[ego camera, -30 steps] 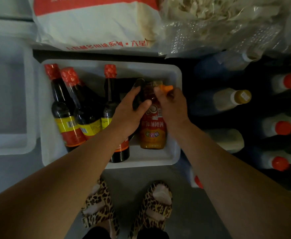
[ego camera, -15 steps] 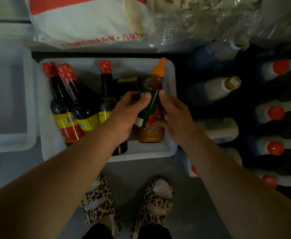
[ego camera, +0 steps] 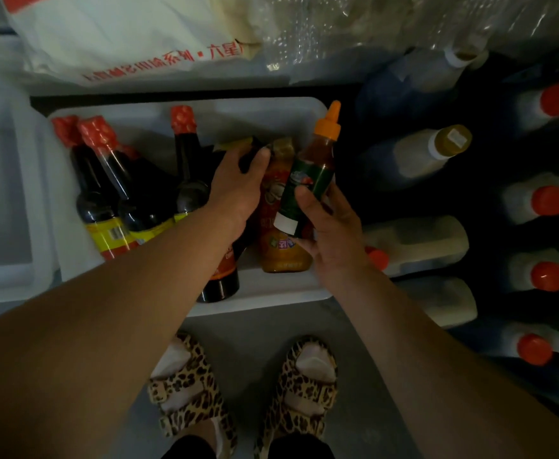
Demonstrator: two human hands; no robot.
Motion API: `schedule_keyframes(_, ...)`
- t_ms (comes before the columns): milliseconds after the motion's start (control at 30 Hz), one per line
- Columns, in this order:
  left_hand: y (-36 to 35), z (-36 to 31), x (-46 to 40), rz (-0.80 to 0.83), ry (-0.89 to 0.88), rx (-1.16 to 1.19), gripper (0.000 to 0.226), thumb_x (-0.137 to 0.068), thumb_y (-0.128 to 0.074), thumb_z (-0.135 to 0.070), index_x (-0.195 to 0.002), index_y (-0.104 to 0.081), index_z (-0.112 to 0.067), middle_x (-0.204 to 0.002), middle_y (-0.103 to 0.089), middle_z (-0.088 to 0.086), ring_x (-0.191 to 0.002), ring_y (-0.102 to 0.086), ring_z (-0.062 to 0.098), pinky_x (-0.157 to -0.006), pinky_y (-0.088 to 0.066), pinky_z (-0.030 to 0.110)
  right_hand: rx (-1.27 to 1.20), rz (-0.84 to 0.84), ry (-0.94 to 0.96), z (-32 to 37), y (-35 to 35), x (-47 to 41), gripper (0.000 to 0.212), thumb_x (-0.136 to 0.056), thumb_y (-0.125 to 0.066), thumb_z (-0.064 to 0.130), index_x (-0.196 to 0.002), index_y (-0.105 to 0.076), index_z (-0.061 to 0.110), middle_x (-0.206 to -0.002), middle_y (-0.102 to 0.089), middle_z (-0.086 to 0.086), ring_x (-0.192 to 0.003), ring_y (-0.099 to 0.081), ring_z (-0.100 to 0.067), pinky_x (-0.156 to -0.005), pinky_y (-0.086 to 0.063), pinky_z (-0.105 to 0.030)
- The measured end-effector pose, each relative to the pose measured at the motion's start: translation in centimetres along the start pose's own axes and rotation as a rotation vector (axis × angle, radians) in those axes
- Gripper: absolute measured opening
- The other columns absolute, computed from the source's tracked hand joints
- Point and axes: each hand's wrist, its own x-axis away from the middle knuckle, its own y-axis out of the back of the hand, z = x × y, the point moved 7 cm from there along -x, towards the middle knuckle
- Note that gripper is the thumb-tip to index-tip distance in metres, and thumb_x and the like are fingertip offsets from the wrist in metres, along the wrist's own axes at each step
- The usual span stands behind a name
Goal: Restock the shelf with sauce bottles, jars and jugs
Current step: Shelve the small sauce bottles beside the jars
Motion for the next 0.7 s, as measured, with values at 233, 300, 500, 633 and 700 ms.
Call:
schedule_keyframes(233, -0.2, -0.7, -4.2, -0.149, -0.137, -0.292, 0.069, -0.091, -0.068, -0.035, -0.15, -0.036, -0.02, -0.157, -0.027, 0.007, -0.143, -0.028, 0.024, -0.118, -0.027, 0.034, -0.015, -0.044, 0.011, 0.2, 0.3, -1.2, 0.045, -0.091, -0.072, 0.021, -0.134, -0.061, 0.026, -0.124, -0.071, 0.003, -0.105, -0.072, -0.012, -0.08, -0.061, -0.038)
schedule_keyframes(300, -0.2, -0.8, -4.7, -0.179, -0.14, -0.353, 0.07, -0.087, -0.072, -0.032, -0.148, -0.039, -0.018, -0.157, -0.027, 0.008, -0.143, -0.028, 0.027, -0.117, -0.027, 0.035, 0.006, -0.038, 0.009, 0.1, 0.3, -1.3, 0.043, -0.091, -0.072, 0.021, -0.133, -0.062, 0.026, -0.122, -0.071, 0.004, -0.104, -0.072, -0.011, -0.081, -0.06, -0.038)
schedule_keyframes(500, 0.6, -1.2, -6.3, -0.21, -0.08, -0.449, 0.074, -0.075, -0.084, -0.031, -0.138, -0.048, -0.016, -0.144, -0.039, 0.009, -0.132, -0.042, 0.028, -0.109, -0.039, 0.037, 0.043, -0.047, -0.007, -0.1, 0.4, -1.6, 0.04, -0.089, -0.073, 0.022, -0.127, -0.064, 0.032, -0.12, -0.071, 0.006, -0.1, -0.071, -0.006, -0.074, -0.058, -0.032)
schedule_keyframes(633, 0.8, -1.6, -7.0, -0.19, -0.102, -0.541, 0.074, -0.072, -0.086, -0.029, -0.134, -0.049, -0.015, -0.142, -0.04, 0.009, -0.13, -0.044, 0.029, -0.108, -0.042, 0.04, 0.049, -0.052, -0.004, -0.2, 0.5, -1.8, 0.042, -0.09, -0.072, 0.024, -0.13, -0.063, 0.031, -0.124, -0.07, 0.004, -0.104, -0.071, -0.009, -0.072, -0.058, -0.029)
schedule_keyframes(700, 0.7, -1.6, -7.2, -0.171, -0.117, -0.613, 0.073, -0.073, -0.086, -0.025, -0.135, -0.049, -0.015, -0.145, -0.036, 0.01, -0.133, -0.04, 0.031, -0.11, -0.039, 0.041, 0.055, -0.05, 0.006, -0.3, 0.5, -1.9, 0.042, -0.09, -0.072, 0.023, -0.13, -0.063, 0.03, -0.123, -0.071, 0.004, -0.103, -0.071, -0.009, -0.075, -0.059, -0.032)
